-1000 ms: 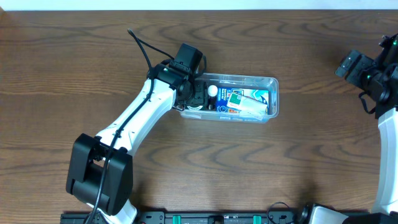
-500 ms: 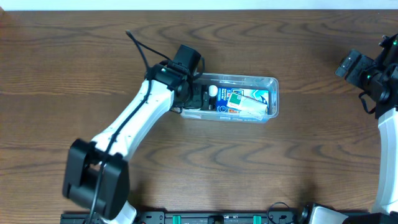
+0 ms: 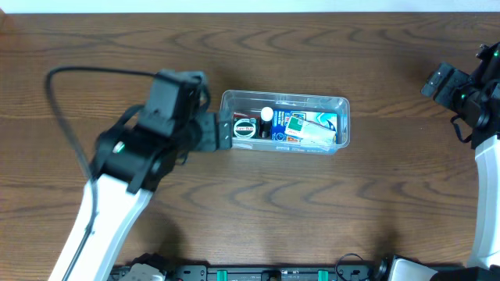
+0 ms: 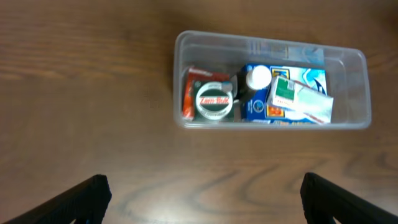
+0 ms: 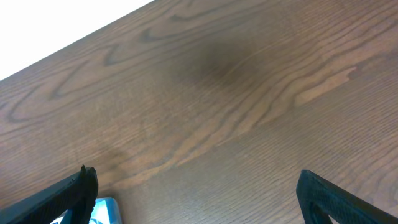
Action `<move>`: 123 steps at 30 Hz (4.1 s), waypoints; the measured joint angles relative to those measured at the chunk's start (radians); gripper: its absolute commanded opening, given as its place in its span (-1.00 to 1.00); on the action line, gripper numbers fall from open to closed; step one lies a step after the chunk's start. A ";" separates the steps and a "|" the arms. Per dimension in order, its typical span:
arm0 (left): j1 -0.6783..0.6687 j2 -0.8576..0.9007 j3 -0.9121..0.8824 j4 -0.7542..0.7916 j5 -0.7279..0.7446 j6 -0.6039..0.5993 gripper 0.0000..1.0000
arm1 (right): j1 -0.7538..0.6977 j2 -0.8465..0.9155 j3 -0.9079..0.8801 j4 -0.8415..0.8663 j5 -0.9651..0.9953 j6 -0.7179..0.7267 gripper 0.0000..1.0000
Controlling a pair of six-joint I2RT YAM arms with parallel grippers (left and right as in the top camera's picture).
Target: Pack container
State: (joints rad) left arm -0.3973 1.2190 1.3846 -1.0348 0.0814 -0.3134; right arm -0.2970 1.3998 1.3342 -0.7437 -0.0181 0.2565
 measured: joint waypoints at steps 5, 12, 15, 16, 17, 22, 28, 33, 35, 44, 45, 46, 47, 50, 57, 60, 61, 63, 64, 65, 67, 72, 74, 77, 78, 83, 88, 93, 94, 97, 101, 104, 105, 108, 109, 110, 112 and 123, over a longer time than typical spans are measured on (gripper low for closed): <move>0.000 -0.108 0.002 -0.143 -0.037 0.024 0.96 | 0.000 0.000 0.000 0.000 0.000 0.000 0.99; 0.004 -0.246 0.002 -0.248 -0.199 0.043 0.96 | 0.000 0.000 0.000 0.000 0.000 0.000 0.98; 0.006 -0.317 0.000 -0.244 -0.248 0.049 0.96 | 0.000 0.000 0.000 0.000 0.000 0.000 0.99; 0.012 -0.337 -0.005 -0.239 -0.257 0.050 0.96 | 0.000 0.000 0.000 0.000 0.000 0.000 0.98; 0.027 -0.365 -0.015 -0.229 -0.265 0.052 0.96 | 0.000 0.000 0.000 0.000 0.000 0.000 0.99; 0.188 -0.496 -0.153 -0.011 -0.235 0.142 0.96 | 0.000 0.000 0.000 0.000 0.000 0.000 0.98; 0.377 -0.668 -0.460 0.368 -0.029 0.371 0.96 | 0.000 0.000 0.000 0.000 0.000 0.000 0.98; 0.416 -0.820 -0.705 0.616 0.063 0.426 0.96 | 0.000 0.000 0.000 0.000 0.000 0.000 0.98; 0.417 -0.877 -0.797 0.703 0.081 0.426 0.96 | 0.000 0.000 0.000 0.000 0.000 0.000 0.99; 0.417 -1.054 -1.130 1.020 0.107 0.422 0.96 | 0.000 0.000 0.000 0.000 0.000 0.000 0.98; 0.417 -1.065 -1.157 1.045 0.108 0.422 0.96 | 0.000 0.000 0.000 0.000 0.000 0.000 0.98; 0.417 -1.073 -1.177 1.062 0.107 0.421 0.96 | 0.000 0.000 0.000 0.000 0.000 0.000 0.99; 0.417 -1.080 -1.199 1.085 0.108 0.420 0.96 | 0.000 0.000 0.000 0.000 0.000 0.000 0.98; 0.417 -1.096 -1.251 1.146 0.108 0.418 0.96 | 0.000 0.000 0.000 0.000 0.000 0.000 0.98; 0.417 -1.151 -1.329 1.197 0.108 0.418 0.96 | 0.000 0.000 0.000 0.000 0.000 0.000 0.98; 0.417 -1.176 -1.353 1.198 0.108 0.418 0.96 | 0.000 0.000 0.000 0.000 0.000 0.000 0.98; 0.417 -1.186 -1.362 1.197 0.107 0.418 0.96 | 0.000 0.000 0.000 0.000 0.000 0.000 0.98; 0.417 -1.202 -1.374 1.183 0.107 0.418 0.96 | 0.000 0.000 0.000 0.000 0.000 0.000 0.98; 0.417 -1.205 -1.376 1.172 0.107 0.418 0.96 | 0.000 0.000 0.000 0.000 0.000 0.000 0.98; 0.417 -1.206 -1.377 1.163 0.107 0.418 0.96 | 0.000 0.000 0.000 0.000 0.000 0.000 0.98; 0.417 -1.209 -1.377 1.130 0.106 0.419 0.96 | 0.000 0.000 0.000 0.000 0.000 0.000 0.99; 0.417 -1.209 -1.371 1.028 0.092 0.419 0.96 | 0.000 0.000 0.000 0.000 0.000 0.000 0.99; 0.417 -1.209 -1.367 1.020 0.087 0.419 0.96 | 0.000 0.000 0.000 0.000 0.000 0.000 0.98; 0.417 -1.209 -1.366 1.018 0.083 0.419 0.96 | 0.000 0.000 0.000 0.000 0.000 0.000 0.98; 0.417 -1.209 -1.366 1.018 0.083 0.418 0.96 | 0.000 0.000 0.000 0.000 0.000 0.000 0.98; 0.417 -1.209 -1.366 1.017 0.076 0.419 0.96 | 0.000 0.000 0.000 0.000 0.000 0.000 0.98; 0.417 -1.209 -1.365 1.016 0.076 0.418 0.96 | 0.000 0.000 0.000 0.000 0.000 0.000 0.98; 0.417 -1.209 -1.365 1.016 0.076 0.418 0.96 | 0.000 0.000 0.000 0.000 0.000 0.000 0.98; 0.417 -1.209 -1.365 1.016 0.076 0.418 0.96 | 0.000 0.000 0.000 0.000 0.000 0.000 0.99; 0.417 -1.209 -1.365 1.016 0.076 0.418 0.96 | 0.000 0.000 0.000 0.000 0.000 0.000 0.98; 0.417 -1.209 -1.365 1.016 0.076 0.418 0.96 | 0.000 0.000 0.000 0.000 0.000 0.000 0.99; 0.417 -1.209 -1.365 1.016 0.076 0.418 0.96 | 0.000 0.000 0.000 0.000 0.000 0.000 0.98; 0.417 -1.209 -1.365 1.016 0.076 0.419 0.96 | 0.000 0.000 0.000 0.000 0.000 0.000 0.98; 0.417 -1.209 -1.365 1.016 0.076 0.419 0.96 | 0.000 0.000 0.000 0.000 0.000 0.000 0.99; 0.417 -1.209 -1.365 1.016 0.076 0.418 0.96 | 0.000 0.000 0.000 0.000 0.000 0.000 0.99; 0.417 -1.209 -1.365 1.016 0.076 0.419 0.96 | 0.000 0.000 0.000 0.000 0.000 0.000 0.98; 0.417 -1.209 -1.365 1.016 0.076 0.418 0.96 | 0.003 0.000 0.000 0.000 0.000 0.000 0.98; 0.417 -1.209 -1.365 1.016 0.076 0.418 0.96 | 0.181 -0.115 -0.005 0.000 0.000 0.000 0.98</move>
State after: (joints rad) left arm 0.0200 0.0101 0.0193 -0.0189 0.1574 0.1051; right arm -0.1162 1.2846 1.3296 -0.7437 -0.0181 0.2569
